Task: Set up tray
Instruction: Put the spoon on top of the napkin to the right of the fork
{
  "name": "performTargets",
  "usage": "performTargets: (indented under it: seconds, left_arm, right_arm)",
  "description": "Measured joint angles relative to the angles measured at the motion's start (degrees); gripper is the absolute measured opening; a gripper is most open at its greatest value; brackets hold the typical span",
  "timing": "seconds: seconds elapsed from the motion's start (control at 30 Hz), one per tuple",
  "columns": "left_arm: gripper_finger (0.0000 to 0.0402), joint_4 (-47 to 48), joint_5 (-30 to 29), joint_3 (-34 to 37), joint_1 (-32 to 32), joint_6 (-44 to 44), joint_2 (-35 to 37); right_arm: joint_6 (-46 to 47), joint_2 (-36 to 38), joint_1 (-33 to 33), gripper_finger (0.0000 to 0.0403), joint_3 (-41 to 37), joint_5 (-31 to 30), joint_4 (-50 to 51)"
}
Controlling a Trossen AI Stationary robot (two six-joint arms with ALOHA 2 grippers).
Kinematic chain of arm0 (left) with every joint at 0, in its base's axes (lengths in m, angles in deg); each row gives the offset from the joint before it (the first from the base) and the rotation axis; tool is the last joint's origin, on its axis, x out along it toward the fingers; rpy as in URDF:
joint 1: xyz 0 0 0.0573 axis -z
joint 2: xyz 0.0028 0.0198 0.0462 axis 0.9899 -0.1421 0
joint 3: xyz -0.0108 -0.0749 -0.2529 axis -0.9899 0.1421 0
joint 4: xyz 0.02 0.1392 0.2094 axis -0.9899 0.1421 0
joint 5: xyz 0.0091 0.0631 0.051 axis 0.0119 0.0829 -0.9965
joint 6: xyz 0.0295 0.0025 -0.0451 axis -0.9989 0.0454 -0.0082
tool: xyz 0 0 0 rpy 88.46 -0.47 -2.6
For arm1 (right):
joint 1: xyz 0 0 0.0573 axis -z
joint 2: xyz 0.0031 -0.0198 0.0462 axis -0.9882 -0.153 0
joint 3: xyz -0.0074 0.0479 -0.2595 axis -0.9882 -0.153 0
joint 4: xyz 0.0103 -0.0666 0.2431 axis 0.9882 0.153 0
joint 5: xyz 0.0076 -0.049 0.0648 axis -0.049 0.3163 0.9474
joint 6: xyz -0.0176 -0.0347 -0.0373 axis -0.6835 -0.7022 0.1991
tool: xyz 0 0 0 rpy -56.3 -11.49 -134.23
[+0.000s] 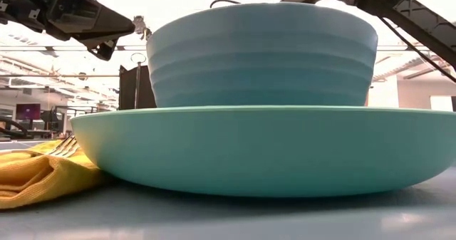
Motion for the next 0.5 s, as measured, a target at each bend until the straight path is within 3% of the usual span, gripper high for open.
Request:
performTargets:
  seconds: [0.5]
  left_arm:
    - [0.0037,0.24,0.35,0.0,0.0,0.14,0.0]
  right_arm:
    - [1.12,0.0,0.47,0.0189,-0.42,1.84,0.12]
